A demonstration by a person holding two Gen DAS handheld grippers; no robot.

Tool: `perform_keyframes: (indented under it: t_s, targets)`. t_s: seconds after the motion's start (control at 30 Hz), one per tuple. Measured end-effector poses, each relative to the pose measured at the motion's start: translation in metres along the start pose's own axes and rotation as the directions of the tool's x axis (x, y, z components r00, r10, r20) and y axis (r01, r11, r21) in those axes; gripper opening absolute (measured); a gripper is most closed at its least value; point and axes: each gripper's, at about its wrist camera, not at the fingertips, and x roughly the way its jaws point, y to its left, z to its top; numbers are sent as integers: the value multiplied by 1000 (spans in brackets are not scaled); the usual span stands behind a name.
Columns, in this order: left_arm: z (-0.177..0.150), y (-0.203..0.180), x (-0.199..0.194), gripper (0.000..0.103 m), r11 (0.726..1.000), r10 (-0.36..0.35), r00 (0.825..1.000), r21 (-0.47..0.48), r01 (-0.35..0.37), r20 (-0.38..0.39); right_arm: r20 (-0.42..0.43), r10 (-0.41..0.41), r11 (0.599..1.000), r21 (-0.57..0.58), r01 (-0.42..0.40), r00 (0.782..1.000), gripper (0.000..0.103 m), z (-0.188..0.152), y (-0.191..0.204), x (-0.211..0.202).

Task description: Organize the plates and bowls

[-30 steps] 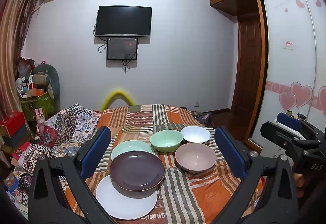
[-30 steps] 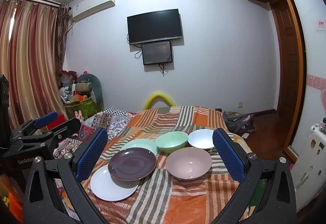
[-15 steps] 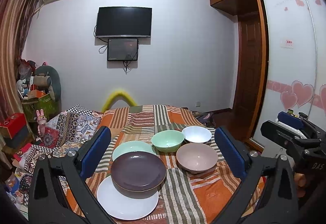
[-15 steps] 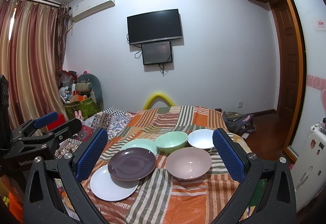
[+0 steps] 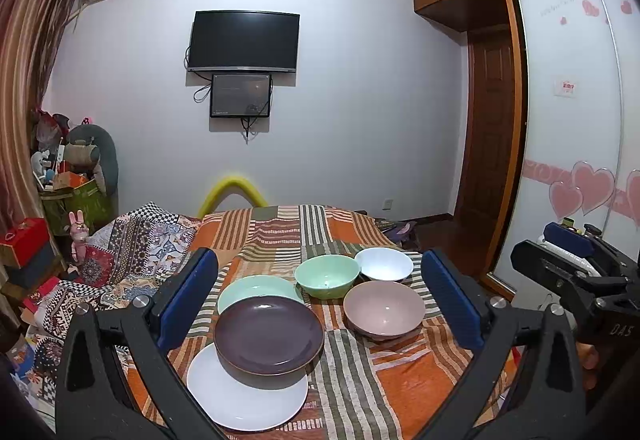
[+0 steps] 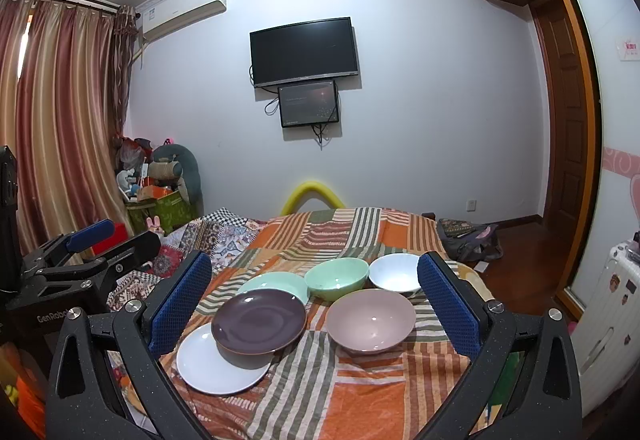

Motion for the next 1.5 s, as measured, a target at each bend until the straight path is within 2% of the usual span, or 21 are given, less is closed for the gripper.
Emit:
perform_keyframes:
  t_s: [0.7,1.0,1.13,1.27,1.3,1.37,1.5]
  targets:
    - [-2,-4,0,103,1000,-7,1000,11,7,1,-2,1,1000,1,-1,1000,103,-2,0,2]
    - [-3,11,13,103,1000,-11,1000,0,11,-21,-22,8,1000,-3,-8,1000,103,-5,4,14]
    - [-8,27,30,103,1000,-21,998,-5,21,-67,-46,30,1000,5,-30,998,103,-6,7,27]
    - [-14,51,52,101,1000,9,993,-21,-12,-117,-83,55,998,16,-54,995,103,-13,10,47]
    - [-17,59,59,99,999,24,991,-25,-27,-134,-97,61,998,19,-59,993,101,-15,11,53]
    - [-22,74,74,88,998,49,983,-23,-54,-175,-131,73,997,22,-70,989,93,-21,14,67]
    - [-37,106,104,86,995,72,961,-45,-87,-266,-232,98,995,36,-92,968,79,-38,18,102]
